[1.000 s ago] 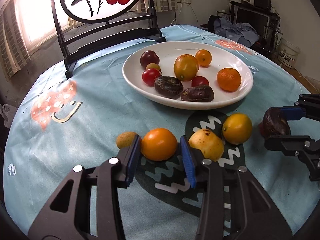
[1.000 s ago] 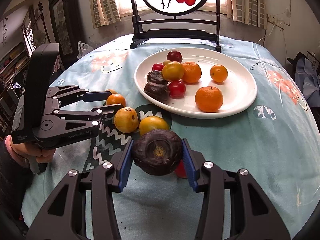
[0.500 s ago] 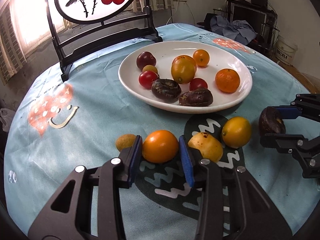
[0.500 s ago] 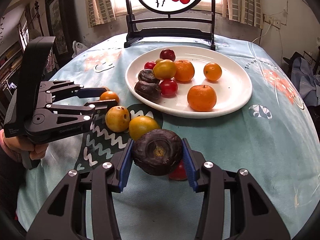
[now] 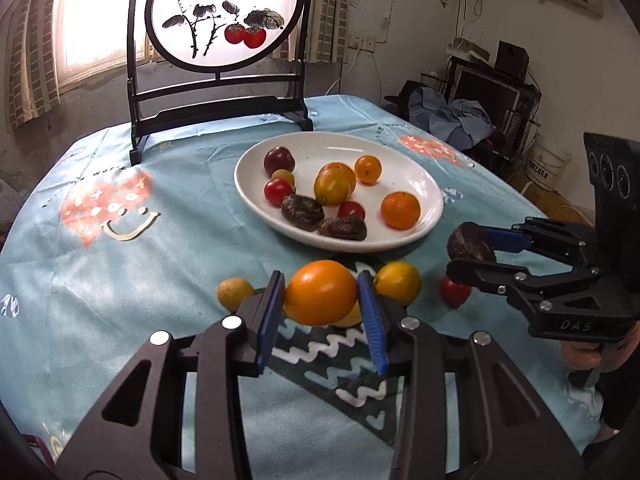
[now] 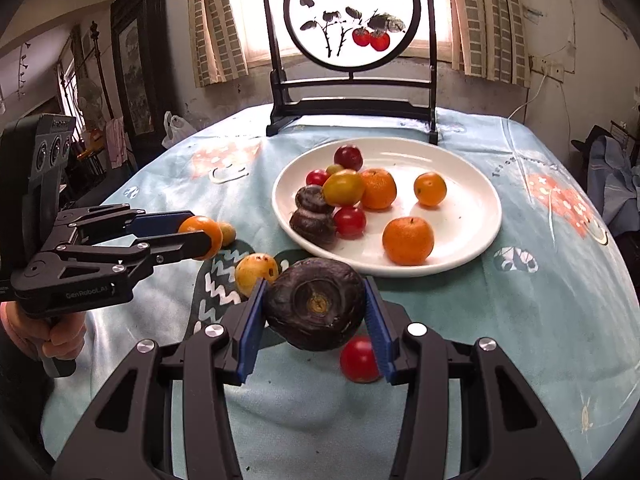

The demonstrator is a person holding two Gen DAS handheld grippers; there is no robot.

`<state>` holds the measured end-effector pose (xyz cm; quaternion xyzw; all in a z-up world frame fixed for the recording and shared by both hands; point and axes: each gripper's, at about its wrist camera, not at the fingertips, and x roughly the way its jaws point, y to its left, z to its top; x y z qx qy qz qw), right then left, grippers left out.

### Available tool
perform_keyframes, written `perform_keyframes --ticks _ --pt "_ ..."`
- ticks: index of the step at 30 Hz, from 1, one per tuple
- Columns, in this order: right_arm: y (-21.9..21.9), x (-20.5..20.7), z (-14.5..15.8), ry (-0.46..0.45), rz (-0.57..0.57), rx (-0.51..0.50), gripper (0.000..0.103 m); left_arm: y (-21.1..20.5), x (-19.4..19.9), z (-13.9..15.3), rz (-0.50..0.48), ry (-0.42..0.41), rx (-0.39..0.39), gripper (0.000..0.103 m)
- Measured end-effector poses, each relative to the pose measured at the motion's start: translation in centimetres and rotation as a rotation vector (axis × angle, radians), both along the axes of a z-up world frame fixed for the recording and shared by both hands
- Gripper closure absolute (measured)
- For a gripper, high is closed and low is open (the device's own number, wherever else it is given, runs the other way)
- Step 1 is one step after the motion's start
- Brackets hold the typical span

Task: Organize fruits
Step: 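Lower the dark purple fruit onto the plate with the right gripper while the left grasps an orange, then release the orange on the plate with the left gripper and withdraw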

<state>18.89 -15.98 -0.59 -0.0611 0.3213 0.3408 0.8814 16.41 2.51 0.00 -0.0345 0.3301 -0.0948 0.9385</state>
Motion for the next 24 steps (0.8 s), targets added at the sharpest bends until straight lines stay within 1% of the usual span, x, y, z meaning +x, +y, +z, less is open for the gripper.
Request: perform_keyframes --ticks 2,5,8,11,13,14,15,17,18,19,22,24 --pt "-0.5 0.9 0.6 -0.027 -0.038 0.04 0.056 -0.6 1.2 1.0 -0.012 -0.02 -0.021 0.065" --pt "-1.4 3.2 1.0 -0.033 -0.121 0.081 0.056 -1.6 4.2 1.8 -0.002 -0.028 -0.019 0.065" --pt "-2.1 6.1 0.8 -0.014 -0.178 0.091 0.056 -2.3 7.6 1.8 0.016 -0.015 -0.038 0.065" --pt "-2.7 8.6 0.4 0.025 -0.212 0.102 0.056 -3.0 10.8 1.5 0.034 0.002 -0.026 0.065" --pt "-2.6 9.9 0.1 0.033 -0.218 0.095 0.056 -3.2 12.4 1.2 0.05 0.014 -0.011 0.064" --pt "-2.5 10.3 -0.1 0.034 -0.213 0.086 0.054 -3.2 12.9 1.1 0.064 0.016 -0.005 0.063" --pt "-2.4 10.6 -0.2 0.032 -0.203 0.076 0.047 -3.1 13.3 1.0 0.081 0.024 -0.009 0.061" --pt "-2.5 10.4 -0.2 0.014 -0.209 0.053 0.047 -2.7 13.3 1.1 0.118 0.038 -0.032 0.007" --pt "-2.5 10.2 0.0 0.01 -0.205 0.048 0.047 -2.3 12.7 1.4 0.14 0.019 -0.052 0.004" --pt "-2.7 9.9 0.3 0.005 -0.199 0.053 0.047 -2.0 12.2 1.6 0.151 0.005 -0.074 0.004" --pt "-2.9 9.0 0.7 -0.01 -0.197 0.054 0.047 -1.0 10.7 1.9 0.154 0.036 -0.141 0.004" --pt "-2.9 8.5 0.8 -0.001 -0.188 0.05 0.047 -0.3 9.4 1.8 0.179 0.057 -0.17 0.004"
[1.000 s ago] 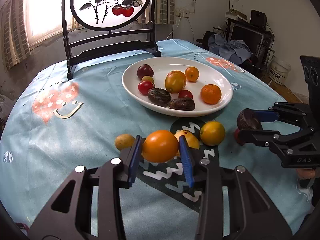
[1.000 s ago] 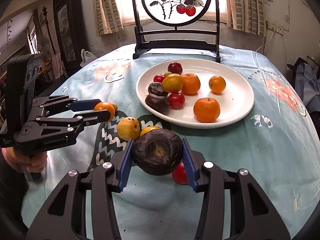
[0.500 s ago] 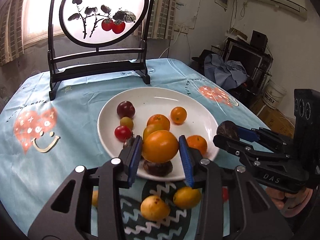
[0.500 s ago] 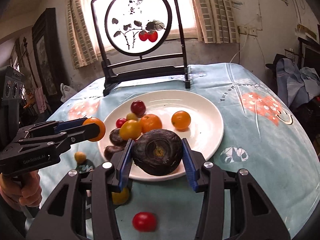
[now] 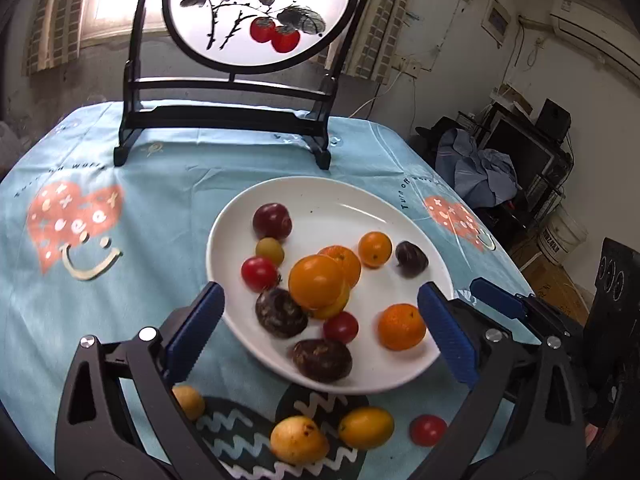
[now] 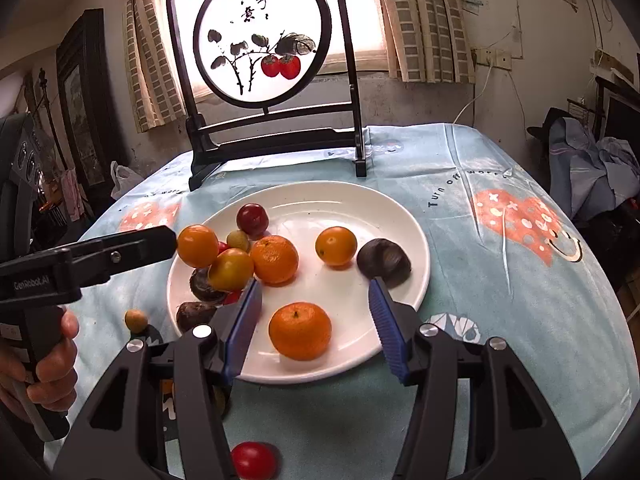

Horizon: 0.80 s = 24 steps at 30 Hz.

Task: Organize fruits
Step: 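Release the orange on the plate with the left gripper and withdraw, then grasp a red tomato with the right gripper while the left approaches a pale yellow fruit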

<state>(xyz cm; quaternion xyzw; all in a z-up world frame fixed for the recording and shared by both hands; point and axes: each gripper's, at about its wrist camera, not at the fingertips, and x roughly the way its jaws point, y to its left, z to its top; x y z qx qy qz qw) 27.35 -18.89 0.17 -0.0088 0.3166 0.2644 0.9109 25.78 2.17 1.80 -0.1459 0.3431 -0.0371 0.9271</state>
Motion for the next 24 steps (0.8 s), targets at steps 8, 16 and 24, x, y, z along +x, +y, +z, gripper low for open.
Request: perform_keyframes --ticks 8,16,24 --pt "0.5 -3.3 -0.1 -0.034 0.012 -0.06 0.047 2.9 -6.2 -2.4 0.167 0.022 0.074 0.004" --pt "0.7 -5.8 -1.1 -0.009 0.047 -0.105 0.047 4.6 -9.5 -3.2 0.238 0.006 0.158 0.003" --pt "1.2 -7.5 -3.8 0.089 0.084 -0.201 0.047 4.7 -9.5 -3.3 0.283 0.018 0.202 0.003"
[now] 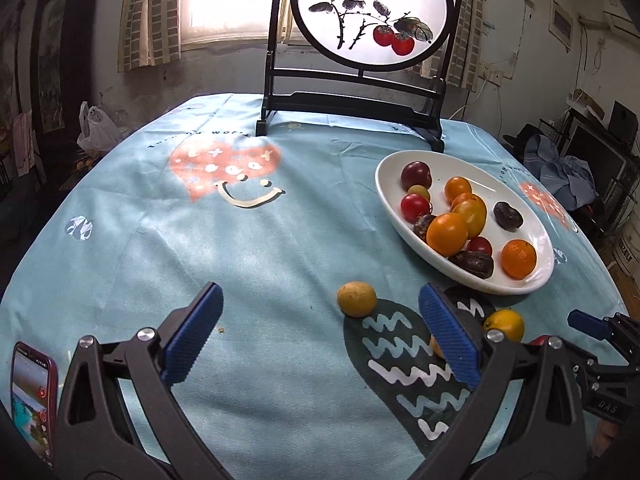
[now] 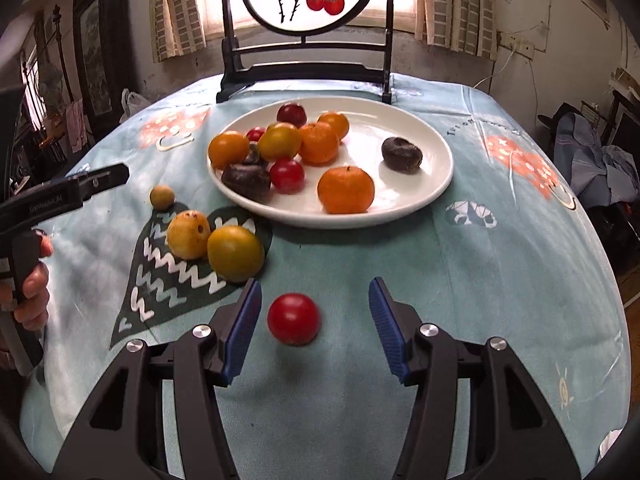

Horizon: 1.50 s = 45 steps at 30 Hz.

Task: Organize fruits
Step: 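Grasp a red tomato with the right gripper while the left approaches a pale yellow fruit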

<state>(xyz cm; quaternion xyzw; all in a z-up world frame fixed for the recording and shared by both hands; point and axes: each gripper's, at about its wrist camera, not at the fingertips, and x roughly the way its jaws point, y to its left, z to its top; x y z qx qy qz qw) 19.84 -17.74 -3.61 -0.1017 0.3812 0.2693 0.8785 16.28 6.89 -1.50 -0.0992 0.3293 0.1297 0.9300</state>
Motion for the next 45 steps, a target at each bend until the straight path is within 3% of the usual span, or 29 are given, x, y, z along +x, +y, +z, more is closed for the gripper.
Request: perform_keyframes --ticks 13,23,29,33,38,41,43,45 --pt "1.0 -0.2 -1.5 0.049 0.04 -0.058 0.047 -1.5 0.0 0.5 -0.028 0.01 0.089 0.003" --pt "1.2 0.0 -2.3 0.063 0.036 -0.089 0.047 -1.1 -0.1 0.4 -0.016 0.017 0.083 0.003" --pt "1.1 0.0 -2.3 0.066 0.04 -0.083 0.055 -1.2 0.2 0.1 -0.017 0.027 0.09 0.003" --pt "0.6 0.3 -2.0 0.075 0.022 -0.049 0.072 -1.6 0.3 -0.1 -0.037 0.033 0.1 0.003" --pt "-1.1 1.3 -1.4 0.146 -0.016 0.08 0.073 -4.0 0.6 -0.8 -0.21 0.055 0.069 0.003" --pt "-1.0 1.3 -1.4 0.15 -0.019 0.079 0.073 -6.7 0.6 -1.4 -0.363 0.065 0.119 0.005" --pt "-0.9 1.2 -1.4 0.144 -0.02 0.072 0.073 -8.4 0.5 -2.0 -0.429 0.074 0.181 0.013" --pt "-0.9 1.2 -1.3 0.144 -0.021 0.07 0.073 -9.2 0.9 -2.6 -0.476 0.099 0.185 0.025"
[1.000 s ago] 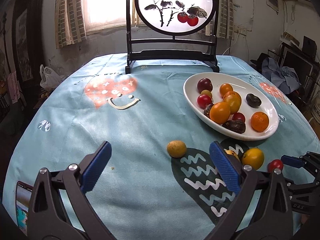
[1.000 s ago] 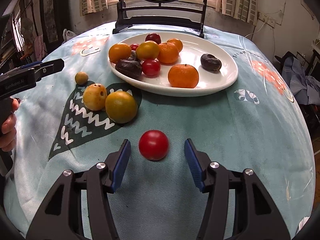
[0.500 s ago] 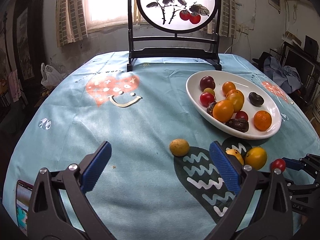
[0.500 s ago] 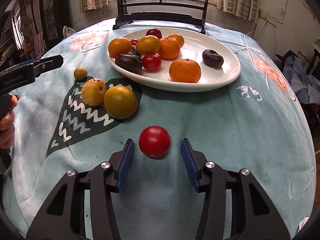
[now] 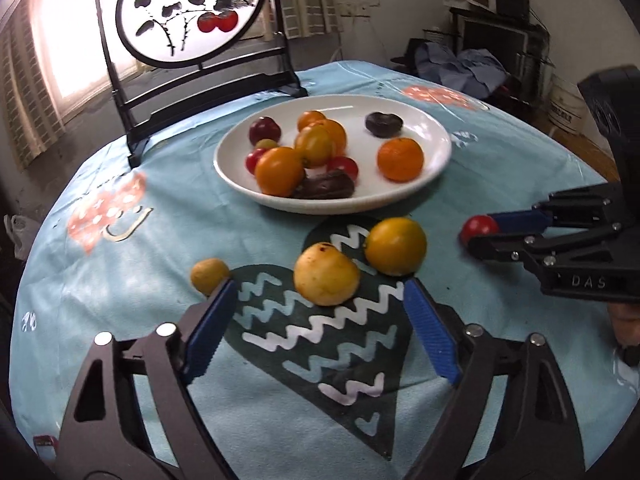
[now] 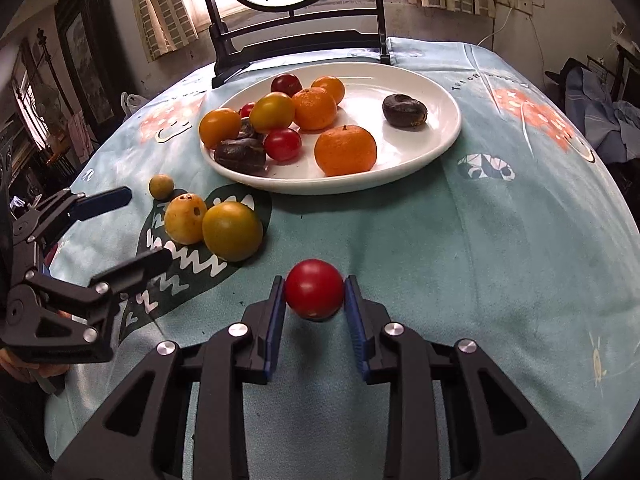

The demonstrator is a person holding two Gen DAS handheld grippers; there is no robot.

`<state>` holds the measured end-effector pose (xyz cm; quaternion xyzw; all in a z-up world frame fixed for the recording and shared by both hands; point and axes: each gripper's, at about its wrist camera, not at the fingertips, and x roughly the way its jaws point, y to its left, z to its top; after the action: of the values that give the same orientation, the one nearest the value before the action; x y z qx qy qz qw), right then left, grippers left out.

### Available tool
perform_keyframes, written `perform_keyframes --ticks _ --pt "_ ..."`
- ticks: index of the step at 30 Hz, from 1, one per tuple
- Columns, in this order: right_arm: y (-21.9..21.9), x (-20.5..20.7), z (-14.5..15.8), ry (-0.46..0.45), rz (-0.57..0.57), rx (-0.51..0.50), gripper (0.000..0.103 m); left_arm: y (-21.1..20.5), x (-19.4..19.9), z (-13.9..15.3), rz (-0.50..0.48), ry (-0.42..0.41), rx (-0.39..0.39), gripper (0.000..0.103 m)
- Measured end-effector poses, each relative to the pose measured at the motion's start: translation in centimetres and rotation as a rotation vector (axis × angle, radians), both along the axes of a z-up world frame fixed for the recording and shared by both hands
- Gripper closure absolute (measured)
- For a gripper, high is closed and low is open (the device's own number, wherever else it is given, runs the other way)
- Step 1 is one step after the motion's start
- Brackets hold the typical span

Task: Organize fruits
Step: 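Grasp a red tomato with the right gripper while the left approaches a pale yellow fruit, then lift the pale yellow fruit with the left gripper while the right carries the tomato to the plate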

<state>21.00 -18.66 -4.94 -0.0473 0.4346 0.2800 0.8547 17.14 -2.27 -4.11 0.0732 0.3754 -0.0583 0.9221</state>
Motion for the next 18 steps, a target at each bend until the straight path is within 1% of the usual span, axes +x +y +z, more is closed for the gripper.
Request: perform_keyframes --ticks 1,2,4,6,9,12,13,16,17,18 --pt "0.0 0.0 0.0 -0.001 0.0 -0.001 0.073 -0.1 0.3 -0.3 -0.012 0.018 -0.007 0.032" --pt "0.0 0.0 0.0 -0.002 0.0 -0.002 0.073 -0.1 0.6 -0.6 -0.015 0.033 -0.013 0.036" --pt "0.0 -0.1 0.0 -0.005 -0.001 -0.004 0.073 0.0 1.1 -1.1 -0.014 0.058 -0.015 0.04" --pt "0.0 -0.1 0.0 -0.007 -0.001 -0.006 0.073 0.3 1.7 -1.3 -0.017 0.077 -0.036 0.043" --pt "0.0 -0.2 0.0 -0.01 0.001 -0.011 0.073 0.8 2.4 -1.4 -0.011 0.084 -0.06 0.043" --pt "0.1 -0.1 -0.1 -0.007 0.004 -0.014 0.073 0.9 3.4 -1.9 -0.01 0.119 -0.081 0.044" --pt "0.1 -0.1 -0.1 -0.004 0.005 -0.013 0.073 0.9 3.6 -2.1 -0.01 0.129 -0.086 0.047" --pt "0.1 0.0 -0.1 -0.008 0.008 -0.013 0.073 1.0 3.5 -2.0 -0.006 0.121 -0.086 0.061" --pt "0.1 0.0 -0.1 -0.009 0.009 -0.012 0.073 1.0 3.4 -1.9 0.0 0.118 -0.084 0.063" --pt "0.1 0.0 -0.1 -0.011 0.009 -0.012 0.073 1.0 3.3 -1.9 0.002 0.118 -0.089 0.063"
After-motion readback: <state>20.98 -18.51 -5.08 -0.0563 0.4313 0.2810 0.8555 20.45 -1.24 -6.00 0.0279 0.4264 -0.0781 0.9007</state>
